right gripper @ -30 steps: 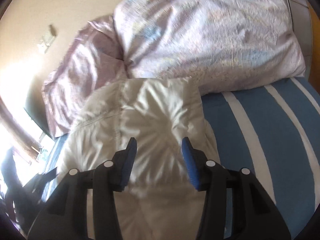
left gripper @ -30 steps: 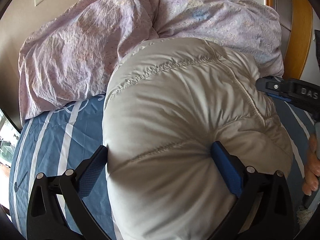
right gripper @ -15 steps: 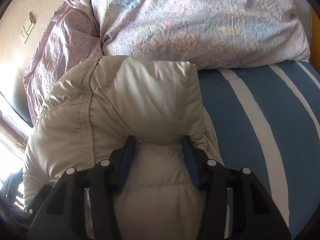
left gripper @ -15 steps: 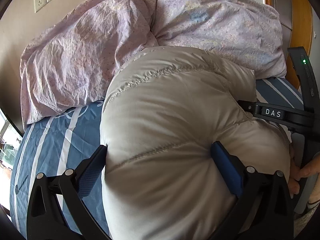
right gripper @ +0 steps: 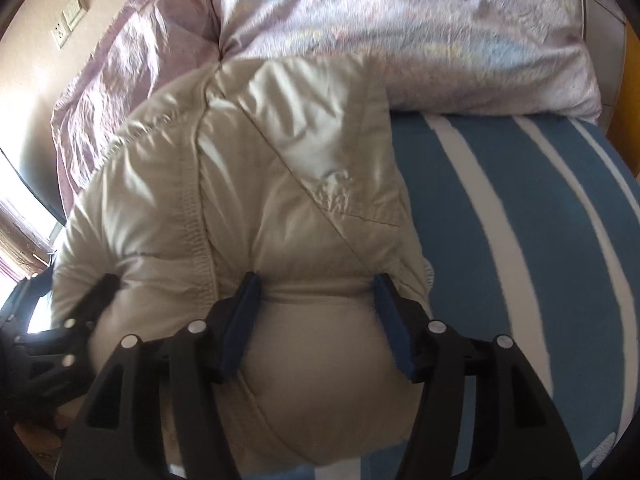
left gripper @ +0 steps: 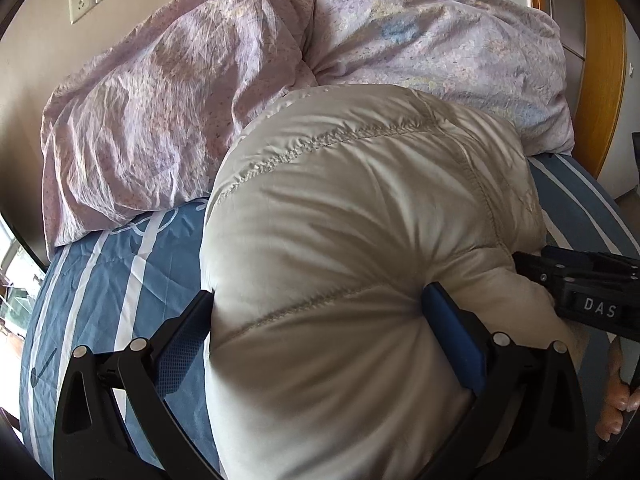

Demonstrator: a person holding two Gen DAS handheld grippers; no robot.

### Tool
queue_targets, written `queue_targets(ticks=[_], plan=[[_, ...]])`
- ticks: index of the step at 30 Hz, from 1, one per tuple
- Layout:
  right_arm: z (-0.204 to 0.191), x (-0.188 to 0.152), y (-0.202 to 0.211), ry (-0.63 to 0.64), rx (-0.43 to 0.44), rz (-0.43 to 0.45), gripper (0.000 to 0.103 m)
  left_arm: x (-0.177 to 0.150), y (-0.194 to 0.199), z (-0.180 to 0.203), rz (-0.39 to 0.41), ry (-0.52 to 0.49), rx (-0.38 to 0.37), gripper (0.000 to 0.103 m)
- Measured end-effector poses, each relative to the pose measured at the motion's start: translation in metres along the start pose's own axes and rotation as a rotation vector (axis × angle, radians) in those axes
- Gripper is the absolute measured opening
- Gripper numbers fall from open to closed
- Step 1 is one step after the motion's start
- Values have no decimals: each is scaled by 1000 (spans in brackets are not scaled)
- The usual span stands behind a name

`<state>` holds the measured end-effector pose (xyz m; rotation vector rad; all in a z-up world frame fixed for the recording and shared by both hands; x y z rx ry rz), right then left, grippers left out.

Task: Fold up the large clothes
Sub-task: 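Press the jacket end into the roll with the right gripper while the left gripper holds the bundle, then release the rolled jacket and pull both grippers back from it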

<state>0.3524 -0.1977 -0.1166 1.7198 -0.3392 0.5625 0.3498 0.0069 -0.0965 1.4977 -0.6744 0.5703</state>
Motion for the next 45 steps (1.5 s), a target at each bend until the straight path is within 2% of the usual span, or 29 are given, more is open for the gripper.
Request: queue_targets(ticks=[4, 8, 10, 11, 13, 15, 19, 21, 23, 27, 31, 35, 40, 45], plan=[[3, -2, -7, -19, 44, 6, 61, 1, 0, 1, 6, 7, 7, 102], [8, 0, -1, -40, 83, -15, 64, 0, 7, -4, 30, 45, -22, 102], [9, -2, 2, -40, 31, -26, 75, -2, 13, -6, 38, 65, -30, 102], [14, -3, 4, -52, -8, -23, 90, -3, 16, -7, 39, 73, -27, 102], [16, -7, 14, -71, 8, 1, 87, -5, 23, -8, 43, 75, -25, 102], [11, -7, 28, -48, -15, 43, 77, -6, 33, -10, 62, 67, -9, 102], [-6, -16, 59, 59, -104, 136, 77, -10, 55, -18, 101, 47, 30, 102], [-7, -22, 55, 73, -123, 116, 77, -14, 59, -23, 95, 51, 39, 102], [-2, -30, 37, 61, -131, 51, 77, -18, 62, -30, 82, 76, 27, 102], [7, -28, 20, 83, -191, 51, 93, -27, 70, -44, 74, 148, -14, 102], [12, -27, 25, 31, -153, 48, 93, -38, 80, -63, 57, 196, 7, 102], [11, -26, 48, 40, -198, 94, 93, -47, 91, -79, 38, 227, 36, 102], [10, -24, 90, 36, -281, 159, 101, -54, 105, -85, 36, 226, 70, 102], [0, -33, 117, 38, -289, 161, 101, -60, 114, -80, 25, 213, 86, 102]])
Point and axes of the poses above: each gripper's, at about its wrist camera, not at the fingertips, and y roughly against the way its jaws point, z to its right, x to its top, the point moved 9 cm from there along -y, roughly the way its jaws point, and after that the axes turned 5 degrees about -z, right-handed, at the moved point
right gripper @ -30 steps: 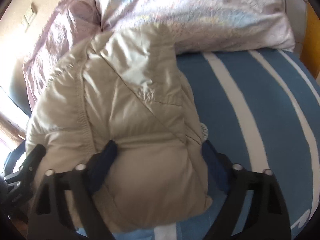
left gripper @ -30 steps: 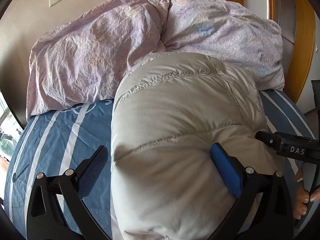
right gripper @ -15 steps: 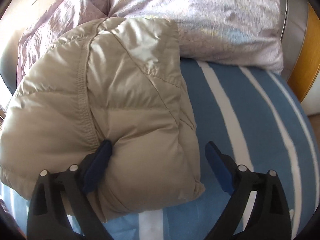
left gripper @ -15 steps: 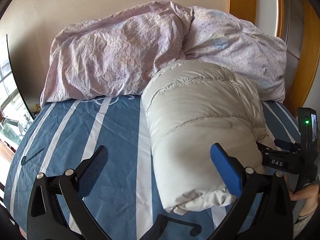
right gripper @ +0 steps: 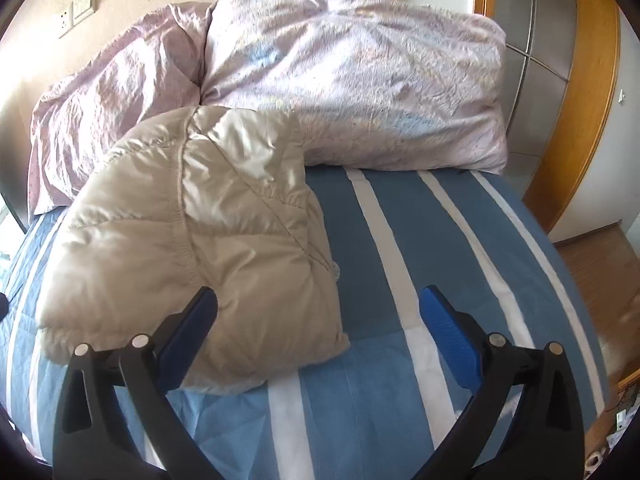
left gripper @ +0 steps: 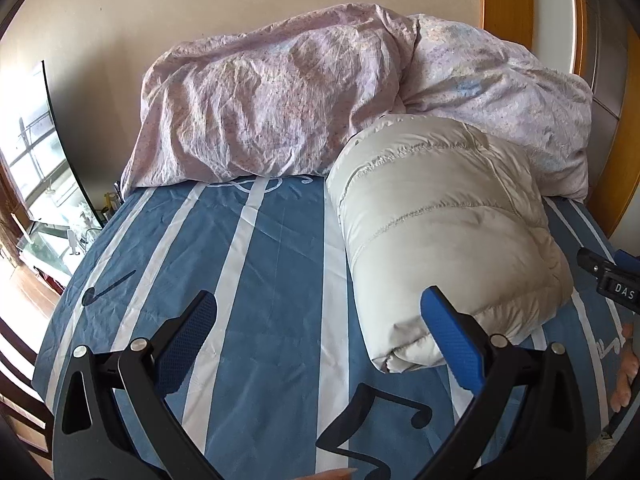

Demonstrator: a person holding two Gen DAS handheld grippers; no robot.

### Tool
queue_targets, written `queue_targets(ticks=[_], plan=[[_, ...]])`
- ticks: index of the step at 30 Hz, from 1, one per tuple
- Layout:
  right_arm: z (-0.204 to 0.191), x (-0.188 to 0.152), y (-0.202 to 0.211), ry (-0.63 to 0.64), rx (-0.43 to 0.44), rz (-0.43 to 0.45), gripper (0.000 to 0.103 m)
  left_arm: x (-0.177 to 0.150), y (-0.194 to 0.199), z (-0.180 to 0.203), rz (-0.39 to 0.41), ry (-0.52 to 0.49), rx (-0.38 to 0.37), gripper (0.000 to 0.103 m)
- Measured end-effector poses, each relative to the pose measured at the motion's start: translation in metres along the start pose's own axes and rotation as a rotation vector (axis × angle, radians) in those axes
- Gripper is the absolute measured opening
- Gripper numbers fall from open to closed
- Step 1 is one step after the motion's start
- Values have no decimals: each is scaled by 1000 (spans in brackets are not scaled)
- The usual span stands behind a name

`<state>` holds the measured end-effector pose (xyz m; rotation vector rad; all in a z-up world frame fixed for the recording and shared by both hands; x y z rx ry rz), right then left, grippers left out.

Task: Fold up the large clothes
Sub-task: 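Release the rolled jacket and pull both grippers back from it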

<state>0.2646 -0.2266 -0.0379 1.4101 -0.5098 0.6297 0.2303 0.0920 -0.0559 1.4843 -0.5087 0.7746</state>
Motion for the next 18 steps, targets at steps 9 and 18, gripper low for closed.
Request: queue_targets(ticks=[9, 18], plan=[[-12, -29, 33, -7, 73, -31, 101, -15, 16, 6, -28, 19, -37, 102], [-27, -62, 51, 53, 88, -46, 101, -35, 29, 19, -61, 0, -56, 102]])
Point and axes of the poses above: each gripper's, at about its wrist camera, not at the fingertips, and y roughly against the way its jaws point, z to its right, x to its top, the point moved 9 cm from there along -y, roughly the way its jaws point, and after that the axes turned 5 degrees about -z, right-handed, at the moved point
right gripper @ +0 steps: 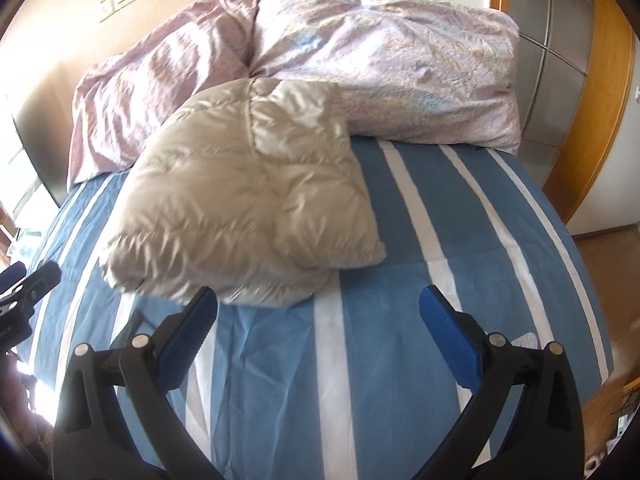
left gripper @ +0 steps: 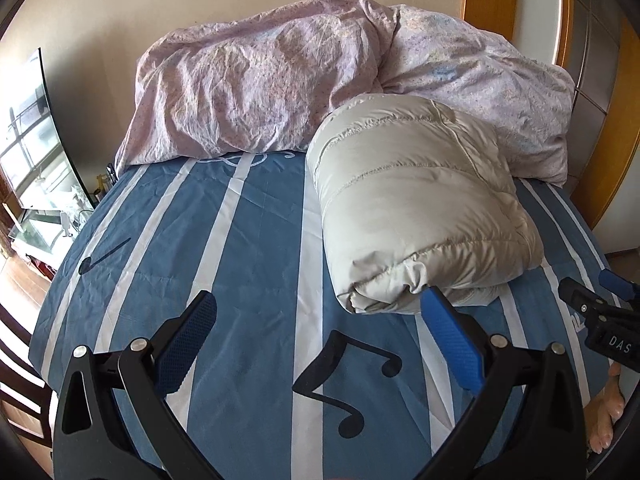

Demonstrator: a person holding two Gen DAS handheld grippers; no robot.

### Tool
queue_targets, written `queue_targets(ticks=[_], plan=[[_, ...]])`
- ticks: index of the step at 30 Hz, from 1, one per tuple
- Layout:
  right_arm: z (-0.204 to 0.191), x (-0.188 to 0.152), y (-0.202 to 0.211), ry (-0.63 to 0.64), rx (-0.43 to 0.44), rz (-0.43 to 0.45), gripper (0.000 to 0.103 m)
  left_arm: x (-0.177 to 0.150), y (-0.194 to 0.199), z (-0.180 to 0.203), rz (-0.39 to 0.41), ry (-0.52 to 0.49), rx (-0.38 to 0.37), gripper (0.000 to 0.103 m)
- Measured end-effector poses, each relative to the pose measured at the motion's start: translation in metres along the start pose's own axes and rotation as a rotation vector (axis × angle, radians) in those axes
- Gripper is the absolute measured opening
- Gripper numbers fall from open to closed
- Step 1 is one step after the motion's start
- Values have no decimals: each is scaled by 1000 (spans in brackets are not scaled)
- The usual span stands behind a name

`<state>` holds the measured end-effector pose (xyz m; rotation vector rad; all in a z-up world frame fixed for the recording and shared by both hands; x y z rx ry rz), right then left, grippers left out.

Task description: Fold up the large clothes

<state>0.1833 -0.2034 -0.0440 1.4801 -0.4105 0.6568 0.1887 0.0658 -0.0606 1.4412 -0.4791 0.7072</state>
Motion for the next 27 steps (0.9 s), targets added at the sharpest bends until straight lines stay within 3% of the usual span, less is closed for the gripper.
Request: queue_targets(ticks=[13, 27], plan=[[-14, -19, 15, 27, 0, -27, 101, -23, 0, 12, -95, -23, -28, 102], [-20, -22, 22, 49, -17, -62, 101, -28, 4, 14, -113, -40, -13, 102]])
Point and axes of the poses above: each gripper's, at about its wrist camera, not at the fingertips, and y roughly against the way its jaws point, z to its right, x to its top, the point moved 9 cm from there along -y, roughly the way its jaws point, and after that the axes turned 5 degrees about -z, right-handed, at the moved point
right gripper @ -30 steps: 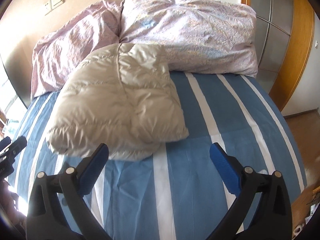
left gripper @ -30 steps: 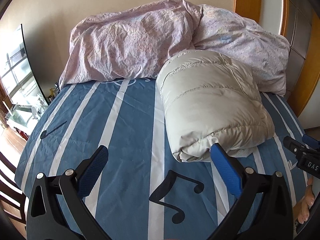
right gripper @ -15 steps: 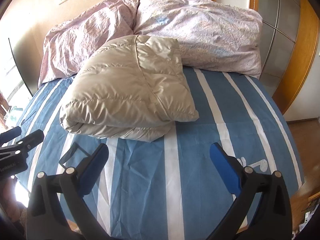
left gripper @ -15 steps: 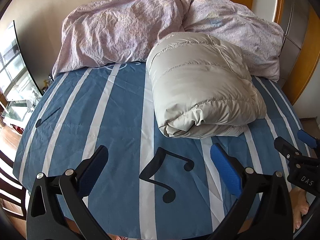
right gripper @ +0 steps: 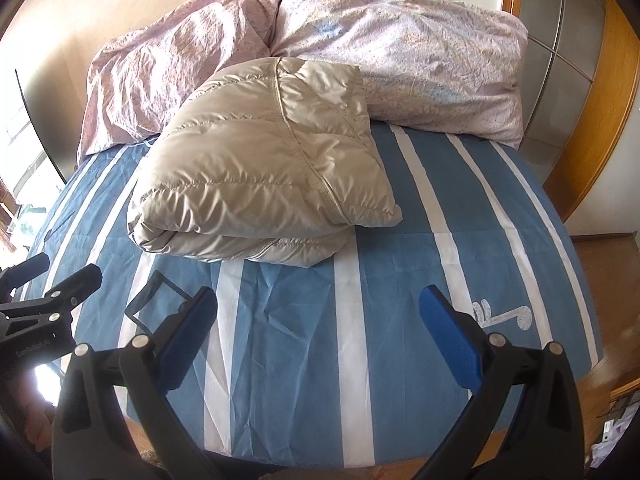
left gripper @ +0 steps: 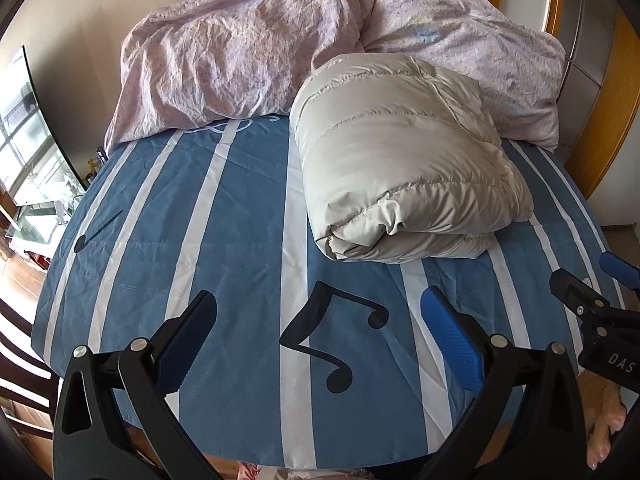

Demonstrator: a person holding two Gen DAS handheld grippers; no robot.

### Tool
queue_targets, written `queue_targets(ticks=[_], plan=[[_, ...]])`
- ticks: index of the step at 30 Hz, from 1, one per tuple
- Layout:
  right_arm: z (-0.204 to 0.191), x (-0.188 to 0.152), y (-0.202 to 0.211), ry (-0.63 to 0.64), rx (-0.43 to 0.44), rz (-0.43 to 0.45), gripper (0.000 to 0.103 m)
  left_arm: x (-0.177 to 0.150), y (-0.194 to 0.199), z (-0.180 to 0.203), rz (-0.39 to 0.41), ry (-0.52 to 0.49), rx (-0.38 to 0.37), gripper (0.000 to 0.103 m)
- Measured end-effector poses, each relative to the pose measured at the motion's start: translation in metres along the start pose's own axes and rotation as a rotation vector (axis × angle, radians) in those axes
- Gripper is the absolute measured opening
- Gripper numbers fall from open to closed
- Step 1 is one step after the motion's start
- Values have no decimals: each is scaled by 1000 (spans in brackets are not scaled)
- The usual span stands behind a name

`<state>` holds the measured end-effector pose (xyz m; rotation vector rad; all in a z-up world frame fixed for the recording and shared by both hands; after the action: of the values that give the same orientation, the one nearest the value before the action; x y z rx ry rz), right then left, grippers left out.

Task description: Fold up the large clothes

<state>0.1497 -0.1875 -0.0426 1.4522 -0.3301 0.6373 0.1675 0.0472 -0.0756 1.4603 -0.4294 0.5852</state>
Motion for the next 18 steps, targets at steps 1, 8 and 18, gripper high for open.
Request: queue_targets(ticks=[1, 8, 18], plan=[[-1, 0, 1, 3, -4, -3, 101, 0, 1, 0, 0, 0, 1, 102], [0, 1, 2, 6, -11, -9, 101, 0, 4, 1, -7, -4, 9, 102], [-2, -2, -1, 6, -9, -24, 101, -3, -1, 6, -23, -7, 0, 102]])
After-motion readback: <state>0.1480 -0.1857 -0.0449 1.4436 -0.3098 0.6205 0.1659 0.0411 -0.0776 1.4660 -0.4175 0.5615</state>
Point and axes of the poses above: each gripper's, at about its wrist camera, not at the fingertips, and y roughly against the way its jaws point, z to its right, x to its top, the point moved 9 cm from there along -y, roughly the way its jaws point, and after that the axes turned 5 degrees about -z, right-handed, at the moved point
